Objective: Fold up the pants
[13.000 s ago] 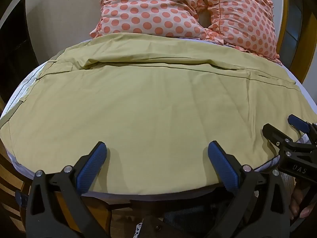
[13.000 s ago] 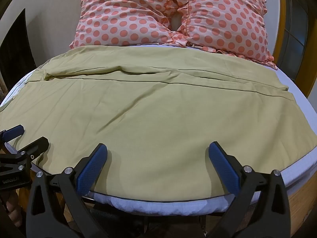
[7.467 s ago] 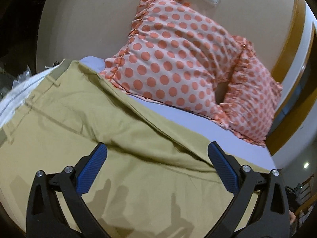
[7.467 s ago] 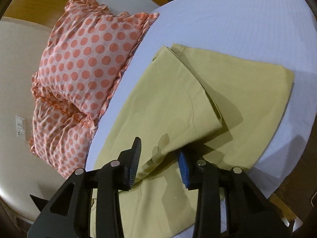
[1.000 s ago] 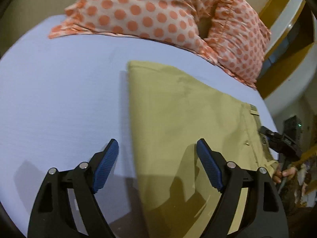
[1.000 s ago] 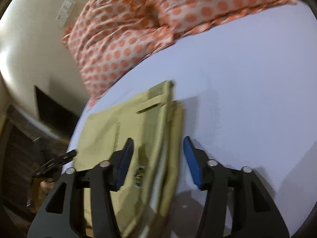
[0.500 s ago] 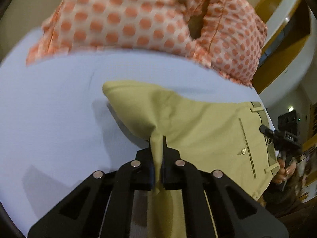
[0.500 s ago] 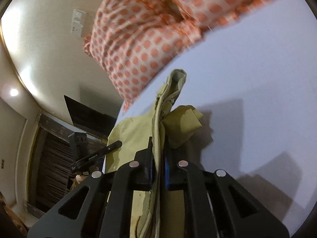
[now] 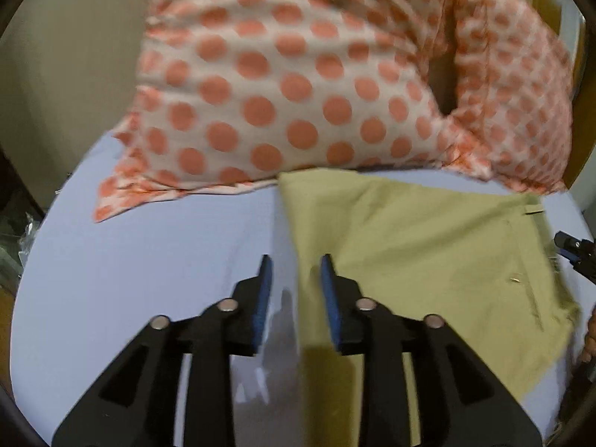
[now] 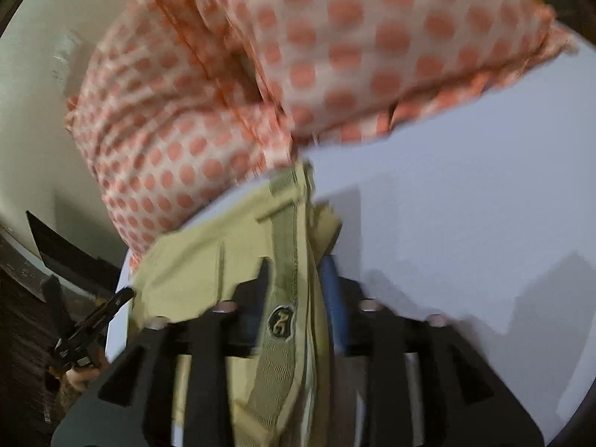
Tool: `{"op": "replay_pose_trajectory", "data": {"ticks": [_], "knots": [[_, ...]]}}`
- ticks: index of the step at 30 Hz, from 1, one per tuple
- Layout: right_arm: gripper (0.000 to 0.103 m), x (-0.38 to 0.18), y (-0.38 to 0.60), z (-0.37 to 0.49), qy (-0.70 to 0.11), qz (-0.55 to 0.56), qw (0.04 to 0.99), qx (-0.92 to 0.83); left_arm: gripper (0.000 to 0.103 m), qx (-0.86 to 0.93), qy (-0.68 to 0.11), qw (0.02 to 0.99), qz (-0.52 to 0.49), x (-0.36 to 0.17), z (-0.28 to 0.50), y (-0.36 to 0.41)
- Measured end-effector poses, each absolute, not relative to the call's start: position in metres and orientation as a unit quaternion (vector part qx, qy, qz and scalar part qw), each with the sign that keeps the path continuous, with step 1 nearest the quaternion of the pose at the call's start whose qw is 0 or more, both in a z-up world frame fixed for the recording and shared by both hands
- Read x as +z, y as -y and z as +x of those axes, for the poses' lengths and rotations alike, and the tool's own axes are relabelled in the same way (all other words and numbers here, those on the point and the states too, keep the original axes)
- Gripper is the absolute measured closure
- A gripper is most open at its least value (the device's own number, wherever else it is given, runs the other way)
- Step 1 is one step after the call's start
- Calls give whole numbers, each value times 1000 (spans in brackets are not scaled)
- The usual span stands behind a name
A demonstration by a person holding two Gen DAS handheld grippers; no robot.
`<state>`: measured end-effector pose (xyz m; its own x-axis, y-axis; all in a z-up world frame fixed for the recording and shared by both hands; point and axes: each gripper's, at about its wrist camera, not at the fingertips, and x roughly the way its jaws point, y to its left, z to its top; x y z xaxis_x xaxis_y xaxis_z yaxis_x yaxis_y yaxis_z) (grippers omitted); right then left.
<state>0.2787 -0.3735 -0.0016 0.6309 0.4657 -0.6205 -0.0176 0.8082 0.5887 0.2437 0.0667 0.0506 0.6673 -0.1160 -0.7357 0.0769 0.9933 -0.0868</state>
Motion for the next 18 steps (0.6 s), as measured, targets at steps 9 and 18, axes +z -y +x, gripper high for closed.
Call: {"op": "replay_pose_trajectory", "data": {"ticks": [9,18], "knots": [[44,-25,341,276,-458,298,813,200,50,-182,-480,854,-86,15,208,-31],[13,5,334,216,-429,252,850,172,20,-126,-440,888,-41,35,145,-27]]}}
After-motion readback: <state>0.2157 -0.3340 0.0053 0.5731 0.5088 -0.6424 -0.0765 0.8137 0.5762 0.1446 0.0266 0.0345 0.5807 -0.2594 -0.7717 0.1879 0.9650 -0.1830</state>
